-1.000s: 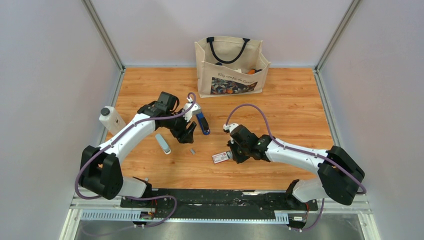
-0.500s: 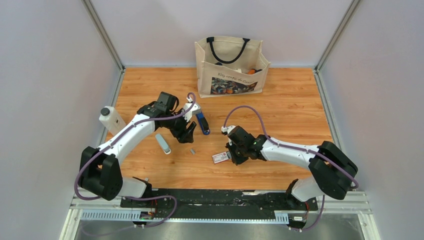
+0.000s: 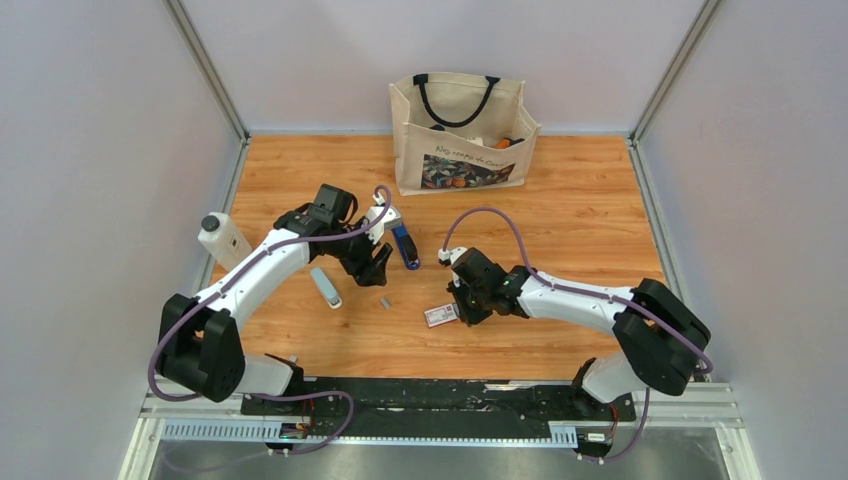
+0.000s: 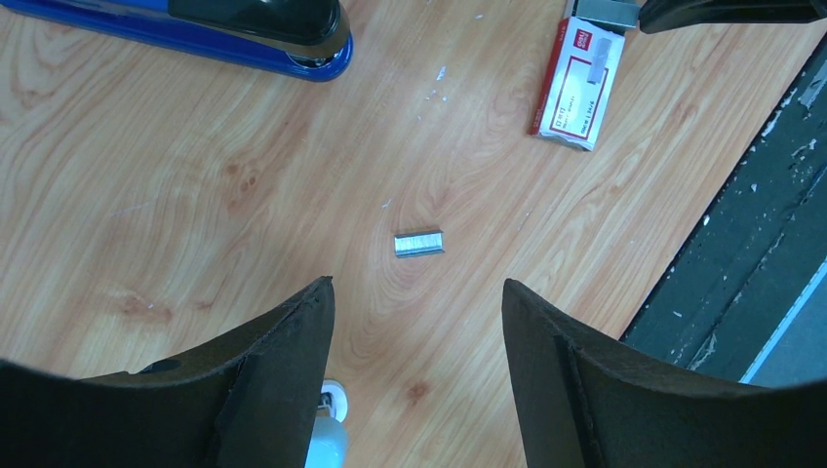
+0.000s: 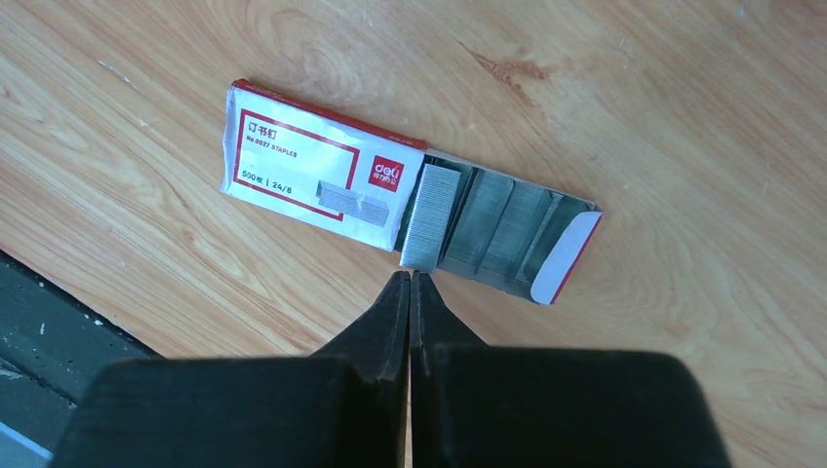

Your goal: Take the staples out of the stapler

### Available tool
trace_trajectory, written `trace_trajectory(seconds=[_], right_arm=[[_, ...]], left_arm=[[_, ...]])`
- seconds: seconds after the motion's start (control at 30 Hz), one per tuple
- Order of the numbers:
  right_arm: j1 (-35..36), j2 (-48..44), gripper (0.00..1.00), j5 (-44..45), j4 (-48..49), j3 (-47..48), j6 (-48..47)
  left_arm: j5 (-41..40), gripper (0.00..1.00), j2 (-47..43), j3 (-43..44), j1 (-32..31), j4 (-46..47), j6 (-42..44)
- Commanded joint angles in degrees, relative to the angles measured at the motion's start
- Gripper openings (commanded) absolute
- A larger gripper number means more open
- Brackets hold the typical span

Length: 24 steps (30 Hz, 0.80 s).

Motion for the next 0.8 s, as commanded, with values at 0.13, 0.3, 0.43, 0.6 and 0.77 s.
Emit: trace_trajectory(seconds=[0.13,0.3,0.43,0.6,0.77], right_arm=[[0.17,0.48,0.00,-0.20,2.02,2.11,-1.27],[0.17,-0.23,0.00,-0.99,1.76,1.85,-1.18],[0.08,-0.32,0.00,-0.99,1.93,1.76,-1.18],[0.17,1.09,0.00,-1.08,1.93,2.81,-1.44],[0.08,0.92,0.00,-0.81,2.11,3.34,-1.71]], left_arm=[[0.30,0.72,-2.23,-0.65,-0.33,0.63,0.76],[0.13,0.72,-2.50,-0.56,-0.33,0.54,0.93],[0.22,0.72,-2.58,-0.39,-0.24,0.45,0.67],[0.30,0.72,-2.76,-0.82,-0.24,0.54,0.58],[0.48,0.72,-2.85,-1.18,-0.33,0.63,0.76]])
